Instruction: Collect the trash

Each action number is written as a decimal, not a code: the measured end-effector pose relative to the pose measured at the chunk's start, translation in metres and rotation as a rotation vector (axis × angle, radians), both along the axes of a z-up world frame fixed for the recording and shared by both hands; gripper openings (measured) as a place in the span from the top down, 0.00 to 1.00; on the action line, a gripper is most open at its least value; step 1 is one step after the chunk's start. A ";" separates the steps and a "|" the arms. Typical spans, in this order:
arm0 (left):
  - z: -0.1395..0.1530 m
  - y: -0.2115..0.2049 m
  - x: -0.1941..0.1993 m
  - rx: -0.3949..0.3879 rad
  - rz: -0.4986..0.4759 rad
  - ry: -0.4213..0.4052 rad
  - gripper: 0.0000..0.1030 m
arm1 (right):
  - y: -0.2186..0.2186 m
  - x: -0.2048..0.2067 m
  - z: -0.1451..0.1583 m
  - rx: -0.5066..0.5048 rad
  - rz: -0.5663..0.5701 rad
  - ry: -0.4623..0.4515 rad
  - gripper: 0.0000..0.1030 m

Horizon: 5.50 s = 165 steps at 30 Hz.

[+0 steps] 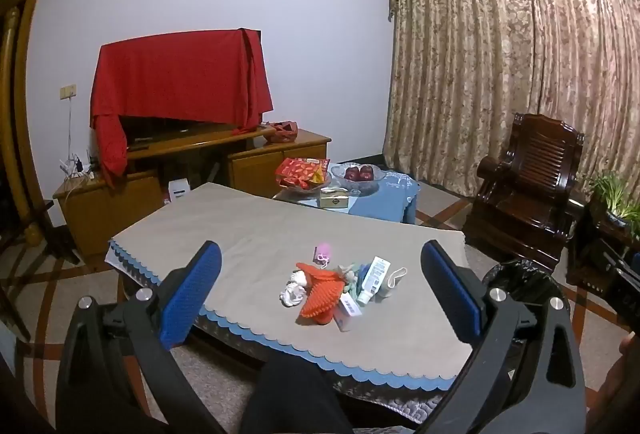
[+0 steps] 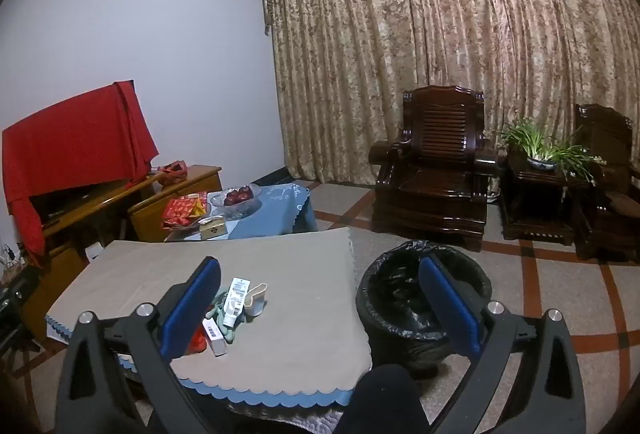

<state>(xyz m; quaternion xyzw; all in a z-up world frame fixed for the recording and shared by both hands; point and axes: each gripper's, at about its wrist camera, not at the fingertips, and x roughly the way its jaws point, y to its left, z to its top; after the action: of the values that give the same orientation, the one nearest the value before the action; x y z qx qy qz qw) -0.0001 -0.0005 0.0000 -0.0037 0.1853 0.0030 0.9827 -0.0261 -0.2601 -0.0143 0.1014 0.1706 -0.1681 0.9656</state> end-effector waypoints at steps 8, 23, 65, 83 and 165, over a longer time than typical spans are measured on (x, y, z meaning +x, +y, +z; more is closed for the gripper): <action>0.000 -0.001 -0.001 0.000 0.003 -0.006 0.06 | 0.001 0.000 0.001 -0.001 0.002 -0.012 0.06; 0.000 0.000 0.000 -0.005 -0.001 0.000 0.06 | 0.003 0.000 0.004 -0.007 0.000 -0.015 0.06; -0.013 -0.010 0.002 0.002 -0.005 0.015 0.06 | 0.000 -0.005 0.012 -0.006 -0.003 -0.011 0.06; -0.013 -0.010 0.002 0.004 -0.005 0.017 0.06 | -0.002 -0.006 0.006 -0.003 -0.002 -0.008 0.06; -0.313 0.007 0.326 0.058 -0.050 0.703 0.48 | 0.055 0.386 -0.284 0.173 0.345 0.575 0.46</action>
<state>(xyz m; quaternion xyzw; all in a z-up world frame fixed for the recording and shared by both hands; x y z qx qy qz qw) 0.3255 0.0061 -0.3128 0.0300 0.5123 -0.0145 0.8582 0.3596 -0.2054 -0.2987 0.1010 0.4637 -0.0092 0.8801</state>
